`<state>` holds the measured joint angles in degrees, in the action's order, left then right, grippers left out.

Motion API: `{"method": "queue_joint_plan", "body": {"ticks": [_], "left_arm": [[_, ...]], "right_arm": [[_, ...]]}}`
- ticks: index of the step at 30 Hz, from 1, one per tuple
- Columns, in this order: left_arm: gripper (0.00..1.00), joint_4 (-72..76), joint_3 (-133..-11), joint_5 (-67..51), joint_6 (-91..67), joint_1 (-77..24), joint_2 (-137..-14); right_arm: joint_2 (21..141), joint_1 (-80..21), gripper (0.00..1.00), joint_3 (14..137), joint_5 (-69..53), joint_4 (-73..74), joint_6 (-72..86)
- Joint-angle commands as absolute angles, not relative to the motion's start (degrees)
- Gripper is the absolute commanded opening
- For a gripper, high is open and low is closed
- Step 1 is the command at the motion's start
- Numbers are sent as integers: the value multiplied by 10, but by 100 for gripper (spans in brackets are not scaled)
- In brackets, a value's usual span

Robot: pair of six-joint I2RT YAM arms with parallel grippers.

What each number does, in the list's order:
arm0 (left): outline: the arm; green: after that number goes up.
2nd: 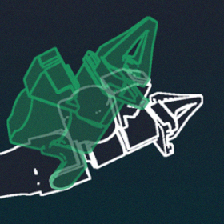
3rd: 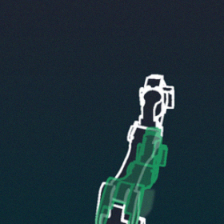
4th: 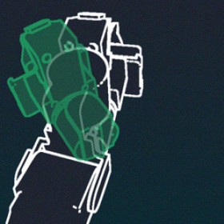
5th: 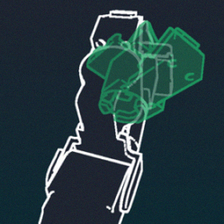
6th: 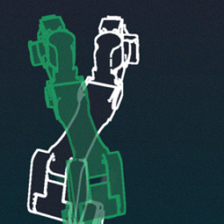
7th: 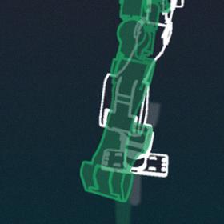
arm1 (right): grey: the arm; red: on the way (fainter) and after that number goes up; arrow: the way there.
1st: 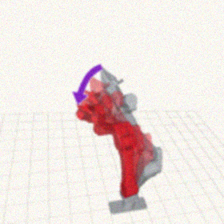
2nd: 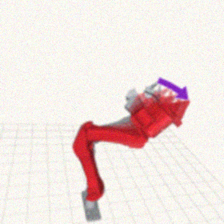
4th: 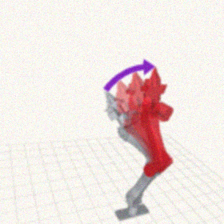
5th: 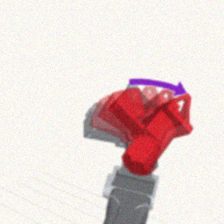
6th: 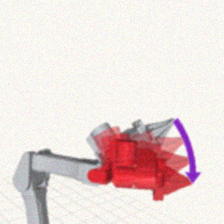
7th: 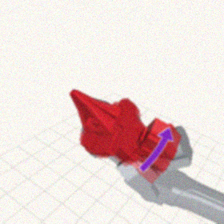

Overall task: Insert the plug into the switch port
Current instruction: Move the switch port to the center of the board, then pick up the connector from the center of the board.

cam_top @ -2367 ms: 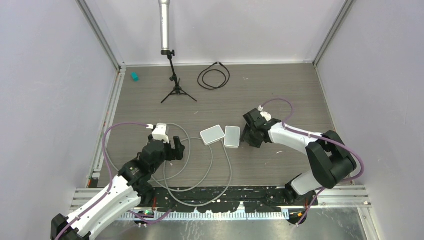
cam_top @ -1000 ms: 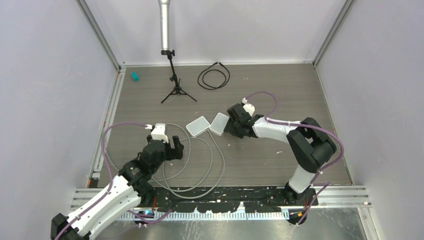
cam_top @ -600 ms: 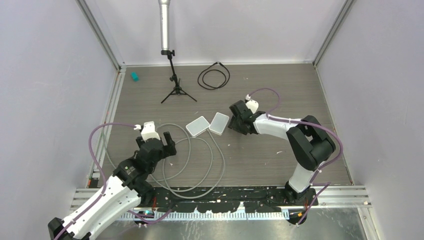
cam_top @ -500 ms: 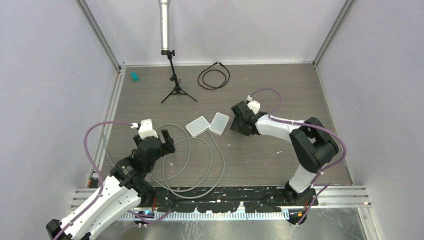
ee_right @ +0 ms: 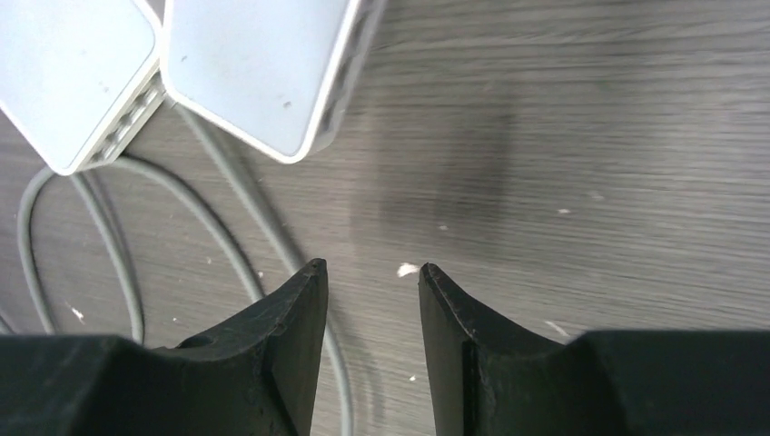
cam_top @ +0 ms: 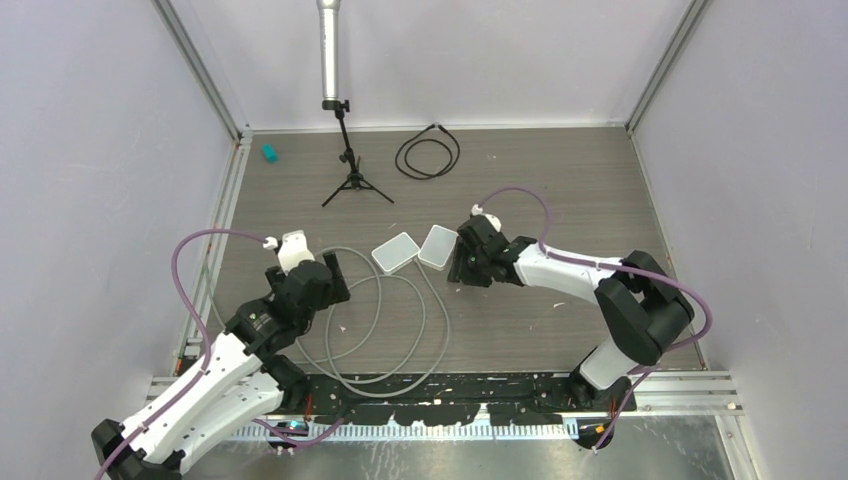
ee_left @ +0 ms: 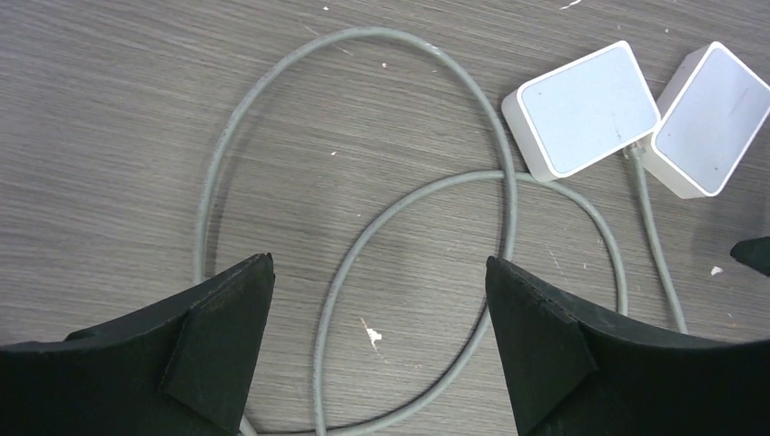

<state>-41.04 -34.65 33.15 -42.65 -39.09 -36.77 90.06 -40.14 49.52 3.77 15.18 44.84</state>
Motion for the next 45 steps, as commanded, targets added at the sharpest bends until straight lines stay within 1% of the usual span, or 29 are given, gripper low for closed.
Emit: {"method": "queue_joint_plan", "body": {"ticks": [1,7,9,14,18,20,25,31,34,37,39,41,45], "left_arm": [[88,-448,-376,372,-458,-390,-378],[89,-483,-390,421,-478,-390,-363],[89,-501,-400,437,-487,-390,-365],[91,-530,-413,448,-504,-391,-369],[91,-575,-420,467,-564,-391,-370],[92,-610,-433,479,-609,-390,-381],[96,-683,-471,481,-679,-390,-437],[98,-729,-480,472,-704,-390,-483],[100,-743,-459,478,-759,-391,-472],[100,-711,-437,495,-759,-385,-449],[100,-702,-435,497,-747,-342,-456],[100,-672,-448,471,-680,-259,-474],[100,-609,-468,411,-561,-45,-498]], "right_arm": [[931,-418,46,541,28,146,440],[1006,-429,46,600,31,156,429],[1023,-429,46,616,62,162,430],[1050,-430,46,647,181,167,438],[1053,-429,46,664,211,165,442],[1040,-429,46,652,190,146,441],[992,-429,47,592,75,84,424],[919,-430,47,529,40,69,416],[890,-430,47,512,22,71,418],[867,-430,47,500,15,71,430],[859,-430,47,491,11,68,437],[855,-431,47,486,8,69,440],[853,-430,47,478,8,82,440]]}}
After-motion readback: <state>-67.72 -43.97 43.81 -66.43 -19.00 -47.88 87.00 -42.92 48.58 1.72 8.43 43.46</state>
